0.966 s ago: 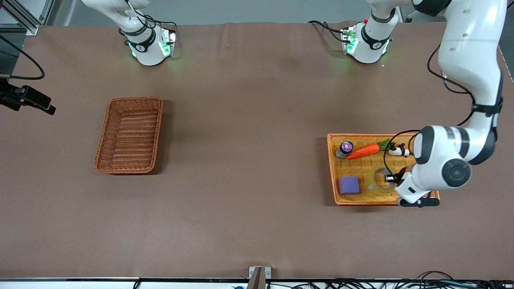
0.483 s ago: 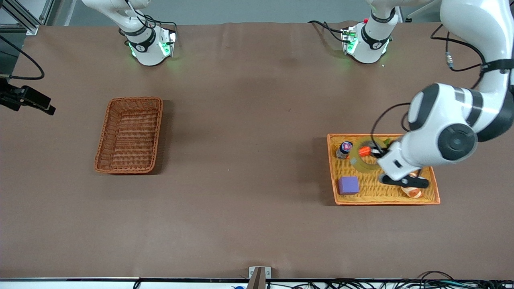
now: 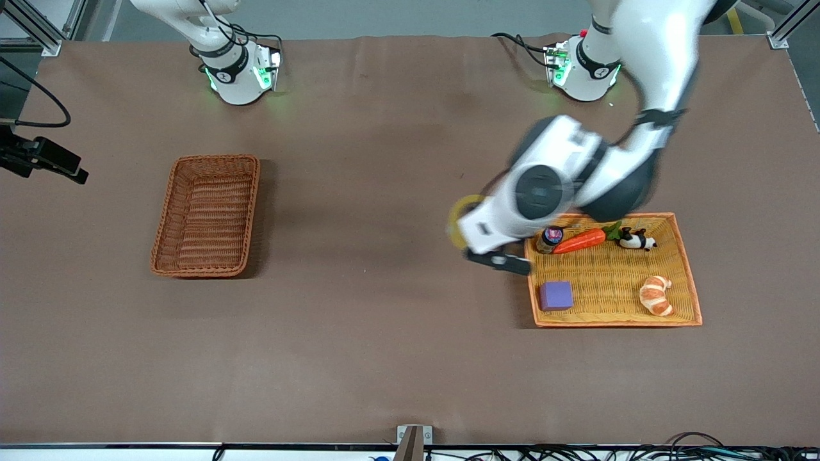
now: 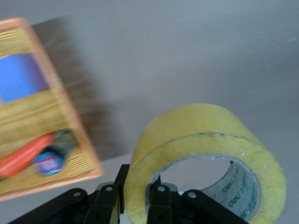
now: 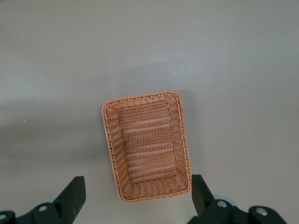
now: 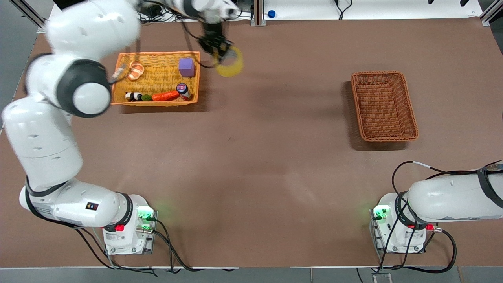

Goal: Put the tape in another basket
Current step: 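Lift the tape roll and set it on the table midway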

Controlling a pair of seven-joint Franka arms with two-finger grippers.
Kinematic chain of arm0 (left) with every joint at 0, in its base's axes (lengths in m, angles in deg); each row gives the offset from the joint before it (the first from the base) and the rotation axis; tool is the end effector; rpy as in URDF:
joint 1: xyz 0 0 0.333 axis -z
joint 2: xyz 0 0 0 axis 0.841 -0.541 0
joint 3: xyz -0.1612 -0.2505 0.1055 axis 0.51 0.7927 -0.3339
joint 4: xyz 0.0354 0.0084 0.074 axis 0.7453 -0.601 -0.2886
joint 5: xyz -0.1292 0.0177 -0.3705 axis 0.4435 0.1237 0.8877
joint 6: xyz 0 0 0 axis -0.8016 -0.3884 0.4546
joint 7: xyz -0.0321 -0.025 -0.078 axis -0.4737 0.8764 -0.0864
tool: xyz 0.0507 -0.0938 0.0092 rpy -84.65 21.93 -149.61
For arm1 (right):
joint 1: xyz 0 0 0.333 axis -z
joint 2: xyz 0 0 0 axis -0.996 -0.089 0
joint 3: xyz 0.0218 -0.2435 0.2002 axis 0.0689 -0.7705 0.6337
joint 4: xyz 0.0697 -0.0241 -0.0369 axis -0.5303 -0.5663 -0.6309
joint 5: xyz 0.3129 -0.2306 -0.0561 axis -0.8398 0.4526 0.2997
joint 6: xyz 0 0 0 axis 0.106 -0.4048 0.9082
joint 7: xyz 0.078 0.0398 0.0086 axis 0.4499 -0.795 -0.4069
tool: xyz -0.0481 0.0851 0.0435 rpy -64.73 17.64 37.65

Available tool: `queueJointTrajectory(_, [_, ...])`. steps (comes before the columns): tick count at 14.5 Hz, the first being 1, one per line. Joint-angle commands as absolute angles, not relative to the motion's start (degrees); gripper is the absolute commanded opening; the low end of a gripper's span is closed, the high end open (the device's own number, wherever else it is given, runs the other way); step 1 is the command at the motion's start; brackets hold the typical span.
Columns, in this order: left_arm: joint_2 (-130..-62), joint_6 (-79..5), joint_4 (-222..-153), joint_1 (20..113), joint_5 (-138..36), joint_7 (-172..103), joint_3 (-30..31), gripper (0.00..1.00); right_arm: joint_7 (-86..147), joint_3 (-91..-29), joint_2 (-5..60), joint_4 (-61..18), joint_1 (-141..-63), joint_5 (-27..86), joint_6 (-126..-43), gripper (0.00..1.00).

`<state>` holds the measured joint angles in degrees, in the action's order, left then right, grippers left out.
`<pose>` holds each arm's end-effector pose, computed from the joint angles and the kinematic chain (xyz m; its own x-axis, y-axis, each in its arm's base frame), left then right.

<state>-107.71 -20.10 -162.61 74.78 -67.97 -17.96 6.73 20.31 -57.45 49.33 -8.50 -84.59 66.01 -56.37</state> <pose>0.5760 -0.4123 0.3770 0.9345 -0.3039 -0.1852 -0.2979 -0.9527 0.0598 0.5565 -0.0291 0.6398 0.9895 -0.1444 -0.0046 -0.1445 -0.9895 -0.0055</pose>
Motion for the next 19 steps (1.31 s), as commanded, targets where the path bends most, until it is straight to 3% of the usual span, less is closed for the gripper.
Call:
queueJointTrajectory(1, [-113.28,-24.75,-157.84,80.43,-68.32,-14.57,6.25,0.00,20.42,-57.28,50.15,-9.08,-83.58,65.55,-56.37,1.00])
queueJointTrajectory(6, [-121.89,-39.08,-155.12,85.28,-67.97,-8.25,6.51,0.00,20.60,-57.37,50.06,-9.08,-83.23,65.46,-56.81,1.00])
queueJointTrajectory(12, [-126.74,-43.93,-155.20,90.55,-64.10,-0.60,4.85,0.03,20.60,-57.11,49.80,-9.96,-84.01,66.07,-58.83,1.00])
queueJointTrajectory(15, [-128.24,-47.10,-155.29,92.14,-64.19,1.08,3.88,0.13,20.51,-57.11,49.80,-10.14,-83.93,66.07,-59.09,1.00])
queueJointTrajectory(19, [-127.10,-47.02,-155.82,92.14,-64.45,1.35,3.70,0.45,20.51,-57.11,49.89,-9.70,-83.75,65.90,-59.10,1.00])
